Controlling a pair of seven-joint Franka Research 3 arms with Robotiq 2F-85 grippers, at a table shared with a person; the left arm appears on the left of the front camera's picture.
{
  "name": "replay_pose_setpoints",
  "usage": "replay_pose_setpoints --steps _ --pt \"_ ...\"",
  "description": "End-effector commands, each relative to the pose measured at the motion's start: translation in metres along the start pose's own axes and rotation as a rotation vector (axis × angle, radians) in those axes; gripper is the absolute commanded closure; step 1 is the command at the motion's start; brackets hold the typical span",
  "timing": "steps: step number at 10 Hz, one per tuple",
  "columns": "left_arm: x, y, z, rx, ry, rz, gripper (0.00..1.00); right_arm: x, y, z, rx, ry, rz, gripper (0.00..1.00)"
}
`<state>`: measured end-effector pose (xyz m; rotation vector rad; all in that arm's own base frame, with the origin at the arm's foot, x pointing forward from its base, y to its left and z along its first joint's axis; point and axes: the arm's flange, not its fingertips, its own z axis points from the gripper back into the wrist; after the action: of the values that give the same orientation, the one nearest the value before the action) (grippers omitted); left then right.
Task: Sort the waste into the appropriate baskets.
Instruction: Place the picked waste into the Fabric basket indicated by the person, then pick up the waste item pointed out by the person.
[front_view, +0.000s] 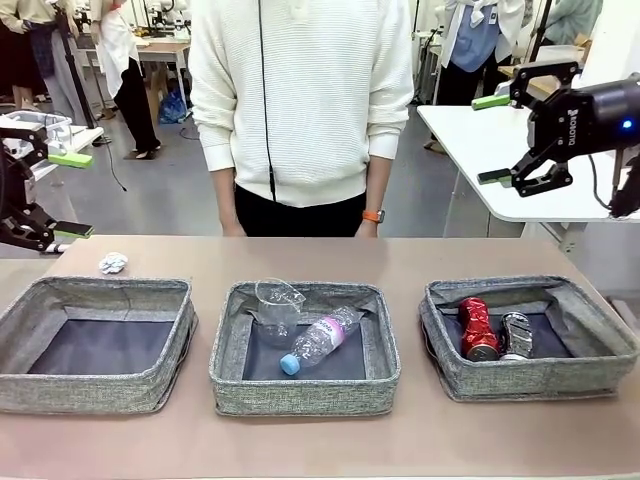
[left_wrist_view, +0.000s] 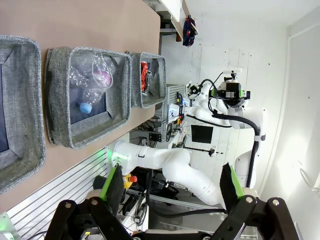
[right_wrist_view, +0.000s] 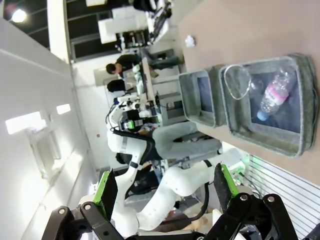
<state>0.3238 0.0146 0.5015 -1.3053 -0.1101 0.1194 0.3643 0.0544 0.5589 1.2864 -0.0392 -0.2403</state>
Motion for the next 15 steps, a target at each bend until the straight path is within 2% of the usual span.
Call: replay_pose_setpoints --steps 1,15 --pt "-0.0008 -0.0009 -0.0003 -0.013 0.002 -0.016 0.00 0.0004 0.0038 -0.0016 0.032 0.004 -0.016 0.00" --pt "-0.0008 -0.0009 -0.0003 -0.013 0.002 -0.016 0.00 0.0004 0.0038 -0.0016 0.032 0.004 -0.016 0.00"
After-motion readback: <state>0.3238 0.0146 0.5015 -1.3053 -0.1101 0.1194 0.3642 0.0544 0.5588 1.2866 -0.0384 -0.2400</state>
